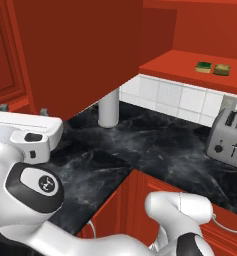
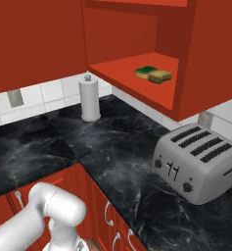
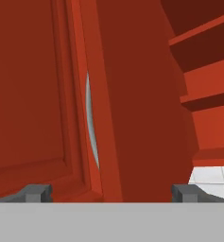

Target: Pick up the sponge and sponge from the sink, and place them back in the cabinet, and close the cabinet door.

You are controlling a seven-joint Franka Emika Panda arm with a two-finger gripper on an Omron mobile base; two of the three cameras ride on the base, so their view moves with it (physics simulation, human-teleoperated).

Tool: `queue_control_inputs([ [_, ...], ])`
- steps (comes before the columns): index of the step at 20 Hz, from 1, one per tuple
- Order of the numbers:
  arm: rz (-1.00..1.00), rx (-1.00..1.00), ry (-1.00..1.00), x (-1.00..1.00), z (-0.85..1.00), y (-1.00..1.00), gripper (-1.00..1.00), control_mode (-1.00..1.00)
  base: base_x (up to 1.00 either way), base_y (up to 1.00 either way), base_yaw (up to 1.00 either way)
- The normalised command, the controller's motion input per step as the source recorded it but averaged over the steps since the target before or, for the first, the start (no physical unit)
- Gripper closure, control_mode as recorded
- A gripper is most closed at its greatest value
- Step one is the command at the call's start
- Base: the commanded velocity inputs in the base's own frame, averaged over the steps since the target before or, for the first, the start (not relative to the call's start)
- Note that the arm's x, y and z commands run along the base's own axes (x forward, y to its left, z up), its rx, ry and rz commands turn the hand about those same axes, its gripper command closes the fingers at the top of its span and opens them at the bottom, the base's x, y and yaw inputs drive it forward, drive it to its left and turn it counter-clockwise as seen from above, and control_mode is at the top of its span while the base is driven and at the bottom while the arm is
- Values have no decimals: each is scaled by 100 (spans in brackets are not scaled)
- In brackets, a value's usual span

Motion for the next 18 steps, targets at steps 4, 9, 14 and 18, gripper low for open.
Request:
queue_control_inputs([
  [4,0,0,0,8,0,0,-100,-100,0,0,0],
  [9,-1,0,0,9,-1,0,-100,-100,0,0,0],
  [14,-1,0,0,8,-2,0,-100,-100,0,0,0],
  [18,-1,0,0,8,-3,0,-100,-100,0,0,0],
])
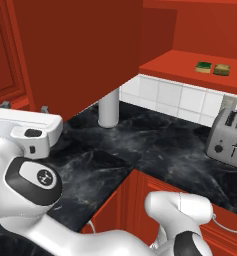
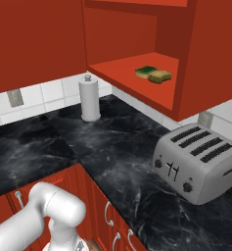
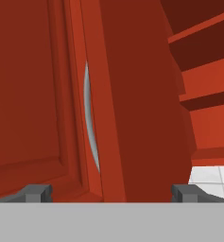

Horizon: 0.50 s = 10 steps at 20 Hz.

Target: Pick up the sponge and sponge from the sink, and place them back in the cabinet, and close the cabinet door.

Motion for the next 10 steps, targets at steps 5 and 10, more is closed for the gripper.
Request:
queue_control_inputs([
  [5,-1,0,0,7,0,0,-100,-100,0,0,0],
  [10,-1,0,0,9,0,0,-100,-100,0,0,0],
])
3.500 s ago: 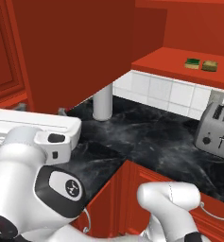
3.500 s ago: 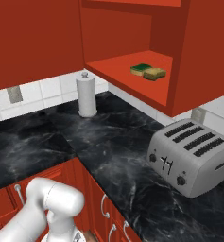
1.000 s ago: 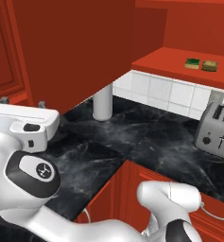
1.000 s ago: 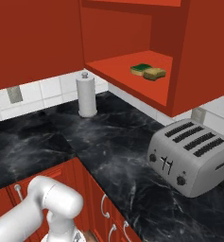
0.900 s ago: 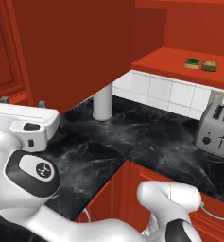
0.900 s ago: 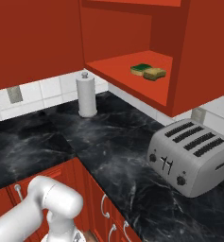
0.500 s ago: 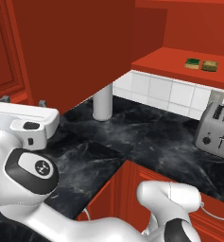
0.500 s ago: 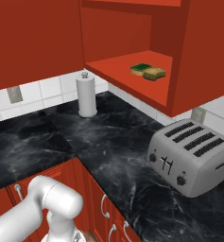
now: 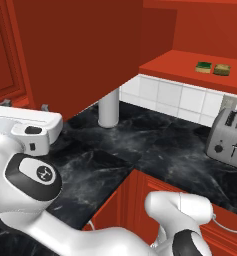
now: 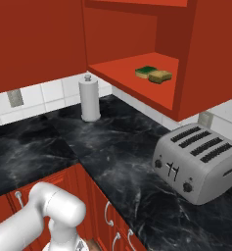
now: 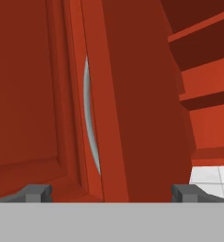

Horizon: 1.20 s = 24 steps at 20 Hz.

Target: Pick up the sponge and sponge from the sink, and place them back in the cabinet, and close the cabinet door.

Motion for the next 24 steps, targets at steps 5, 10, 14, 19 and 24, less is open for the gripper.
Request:
queue_control_inputs([
  [5,-1,0,0,10,0,0,-100,-100,0,0,0],
  [10,-1,0,0,13,0,0,-100,-100,0,0,0],
  [14,-1,0,0,12,0,0,-100,-100,0,0,0],
  [19,-1,0,0,12,0,0,-100,-100,0,0,0],
  [24,-1,0,0,13,-2,0,-100,-100,0,0,0],
])
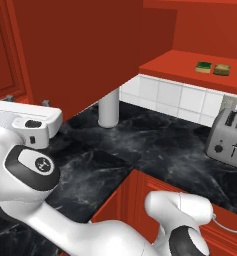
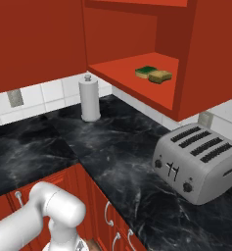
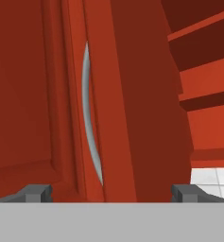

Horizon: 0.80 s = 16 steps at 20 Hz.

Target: Pick up the sponge and sponge from the sink, and place them back in the cabinet, and close the cabinet door.

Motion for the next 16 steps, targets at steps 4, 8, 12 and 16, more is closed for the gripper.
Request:
queue_control_inputs([
  [4,-1,0,0,11,-1,0,-100,-100,0,0,0],
  [8,-2,0,0,8,0,0,-100,-100,0,0,0],
  [12,-5,0,0,4,0,-1,-100,-100,0,0,0],
  [16,-8,0,0,1,0,-8,-100,-100,0,0,0],
])
